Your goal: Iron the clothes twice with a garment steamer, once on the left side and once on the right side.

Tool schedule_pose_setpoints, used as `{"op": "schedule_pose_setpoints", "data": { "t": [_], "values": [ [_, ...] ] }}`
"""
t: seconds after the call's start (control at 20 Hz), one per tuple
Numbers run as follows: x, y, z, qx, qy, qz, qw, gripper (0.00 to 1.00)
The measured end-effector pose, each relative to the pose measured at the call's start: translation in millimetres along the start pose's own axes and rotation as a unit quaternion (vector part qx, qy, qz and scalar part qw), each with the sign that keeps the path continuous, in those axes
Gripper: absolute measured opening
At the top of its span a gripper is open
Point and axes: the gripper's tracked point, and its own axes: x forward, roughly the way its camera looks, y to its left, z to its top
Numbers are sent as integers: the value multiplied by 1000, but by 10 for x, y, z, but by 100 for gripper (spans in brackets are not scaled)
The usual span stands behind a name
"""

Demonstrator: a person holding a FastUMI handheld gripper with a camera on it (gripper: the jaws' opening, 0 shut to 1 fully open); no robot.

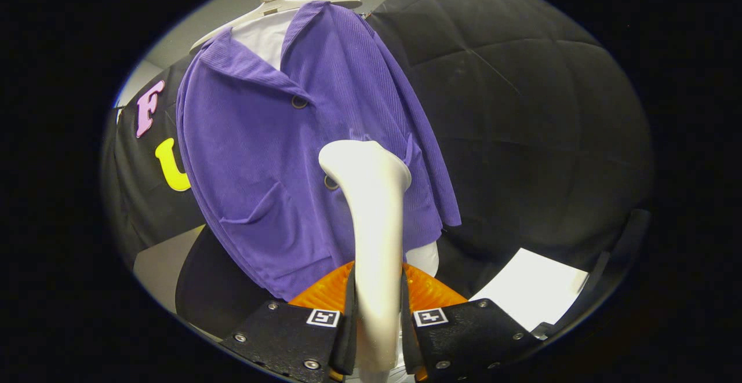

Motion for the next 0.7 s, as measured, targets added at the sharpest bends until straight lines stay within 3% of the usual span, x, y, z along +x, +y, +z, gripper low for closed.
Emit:
{"op": "schedule_pose_setpoints", "data": {
  "t": [0.45,0.7],
  "values": [
    [175,-194,-909,20,95,-27,995,32],
    [-148,-47,-1192,13,109,-1,994,32]
  ]
}}
